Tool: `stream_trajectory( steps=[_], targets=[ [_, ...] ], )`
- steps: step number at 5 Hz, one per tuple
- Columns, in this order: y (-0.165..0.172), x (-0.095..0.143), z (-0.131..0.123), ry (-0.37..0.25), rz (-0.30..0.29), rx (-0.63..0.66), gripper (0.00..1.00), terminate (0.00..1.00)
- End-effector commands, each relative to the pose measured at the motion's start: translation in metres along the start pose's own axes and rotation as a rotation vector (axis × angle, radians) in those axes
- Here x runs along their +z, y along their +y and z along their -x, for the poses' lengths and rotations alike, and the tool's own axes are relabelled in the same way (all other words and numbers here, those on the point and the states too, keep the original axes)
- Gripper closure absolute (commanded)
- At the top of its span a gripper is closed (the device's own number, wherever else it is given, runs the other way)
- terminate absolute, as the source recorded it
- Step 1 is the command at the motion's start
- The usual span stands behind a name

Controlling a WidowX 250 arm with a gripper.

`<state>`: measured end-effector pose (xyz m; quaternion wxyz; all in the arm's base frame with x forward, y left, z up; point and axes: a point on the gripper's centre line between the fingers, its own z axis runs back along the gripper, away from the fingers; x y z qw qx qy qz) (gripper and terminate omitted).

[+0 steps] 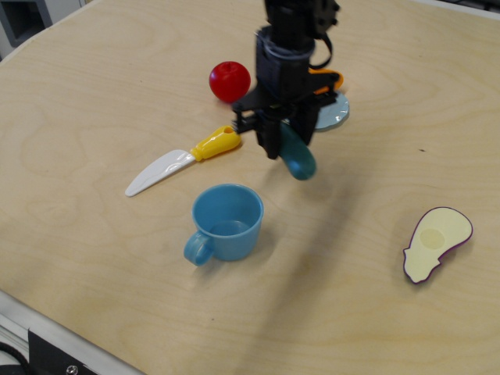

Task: Put cucumber in cup

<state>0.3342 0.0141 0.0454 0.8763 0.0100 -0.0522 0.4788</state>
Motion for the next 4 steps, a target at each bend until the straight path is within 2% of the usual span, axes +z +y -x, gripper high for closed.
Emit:
stream_trajectory(
  steps=[1,2,4],
  targets=[
    [0.045,0.049,-0.015,-0.109,0.018,-0.046,1.0,0.0],
    [0.067,0.045,-0.007,-0.097,0.029,-0.104,1.0,0.0],
    [0.072,0.033,0.008,-0.088,0.005,-0.135,1.0,0.0]
  ],
)
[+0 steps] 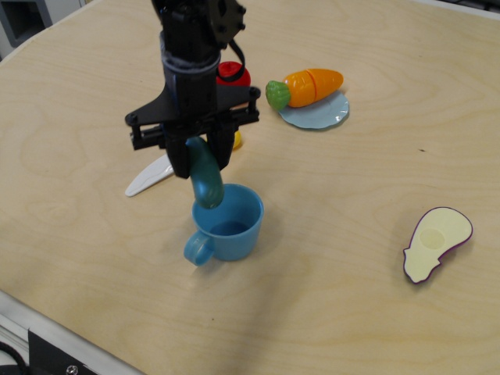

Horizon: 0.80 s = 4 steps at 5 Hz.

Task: Put cucumber in cup

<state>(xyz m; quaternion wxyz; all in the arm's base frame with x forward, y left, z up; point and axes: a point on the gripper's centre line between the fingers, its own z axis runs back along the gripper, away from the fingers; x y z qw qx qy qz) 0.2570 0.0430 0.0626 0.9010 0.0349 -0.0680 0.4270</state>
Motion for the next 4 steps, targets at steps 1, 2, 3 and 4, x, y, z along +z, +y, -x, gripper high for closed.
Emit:
stream_trajectory(
  steps=[1,2,3,4],
  targets=[
    [-0.0121,0.0105,-0.0029,-0.052,0.017,-0.032,1.0,0.0],
    [-0.0146,0.0138,0.0006,-0.045,0.048,-0.013,0.0,0.0],
    [-0.0179,0.0167,0.0028,-0.046,0.046,-0.006,0.0,0.0],
    [-0.0186,0.0161,0.0026,-0.051,0.037,0.005,0.0,0.0]
  ],
)
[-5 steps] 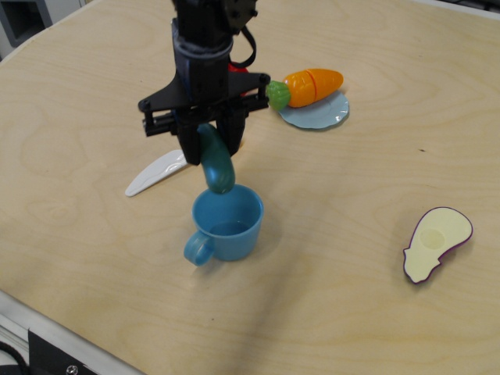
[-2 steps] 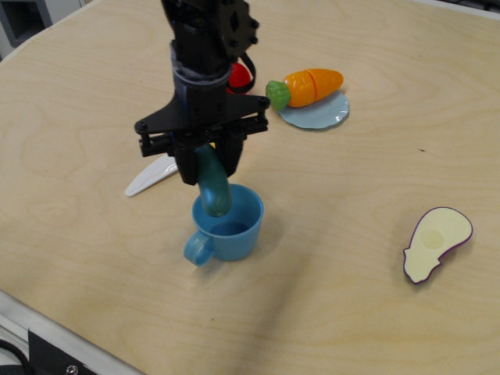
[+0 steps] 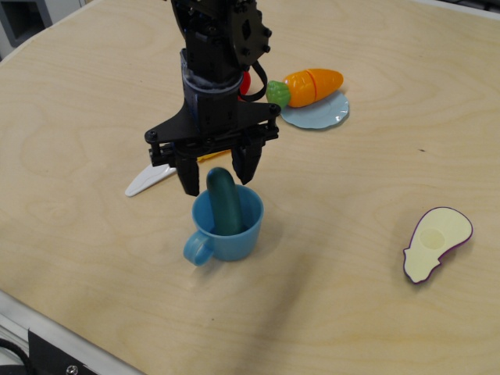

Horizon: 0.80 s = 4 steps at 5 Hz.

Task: Put cucumber in cup

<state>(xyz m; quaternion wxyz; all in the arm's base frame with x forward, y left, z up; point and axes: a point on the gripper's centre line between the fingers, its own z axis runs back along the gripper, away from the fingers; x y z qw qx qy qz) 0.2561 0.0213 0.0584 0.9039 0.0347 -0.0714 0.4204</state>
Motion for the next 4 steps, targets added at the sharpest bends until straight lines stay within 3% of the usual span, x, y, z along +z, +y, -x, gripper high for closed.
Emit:
stream_trajectory(
  steps=[1,3,4],
  targets=[
    [-0.001,0.024,-0.02,-0.057,0.036,0.043,0.0,0.0],
    [0.015,0.05,-0.033,-0.031,0.033,0.102,0.0,0.0],
    [0.015,0.05,-0.033,-0.031,0.033,0.102,0.0,0.0]
  ],
)
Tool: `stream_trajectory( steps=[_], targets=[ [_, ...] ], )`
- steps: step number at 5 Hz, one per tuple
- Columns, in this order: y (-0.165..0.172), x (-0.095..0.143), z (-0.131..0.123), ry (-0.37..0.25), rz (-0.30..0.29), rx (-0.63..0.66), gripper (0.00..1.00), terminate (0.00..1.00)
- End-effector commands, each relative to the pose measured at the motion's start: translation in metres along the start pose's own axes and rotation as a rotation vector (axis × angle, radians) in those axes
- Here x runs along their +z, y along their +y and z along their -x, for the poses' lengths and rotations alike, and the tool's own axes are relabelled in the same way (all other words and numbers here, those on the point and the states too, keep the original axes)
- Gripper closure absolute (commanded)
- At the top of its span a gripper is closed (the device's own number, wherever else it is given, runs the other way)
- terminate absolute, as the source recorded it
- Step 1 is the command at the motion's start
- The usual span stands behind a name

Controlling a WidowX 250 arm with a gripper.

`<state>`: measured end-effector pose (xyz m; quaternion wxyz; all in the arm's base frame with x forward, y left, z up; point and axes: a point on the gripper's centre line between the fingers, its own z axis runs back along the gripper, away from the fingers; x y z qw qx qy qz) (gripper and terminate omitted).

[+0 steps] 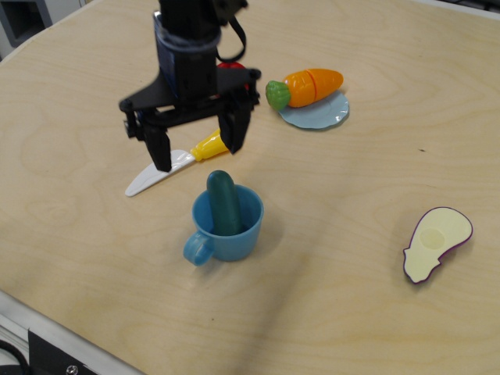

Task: Put cucumber in cup

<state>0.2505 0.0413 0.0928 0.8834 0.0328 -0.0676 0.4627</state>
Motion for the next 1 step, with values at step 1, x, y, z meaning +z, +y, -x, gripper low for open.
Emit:
stream_trajectory(
  steps=[1],
  targets=[
    [-0.0037,0.0184,-0.0159,-0.038,0.042,0.008,0.0,1.0]
  ],
)
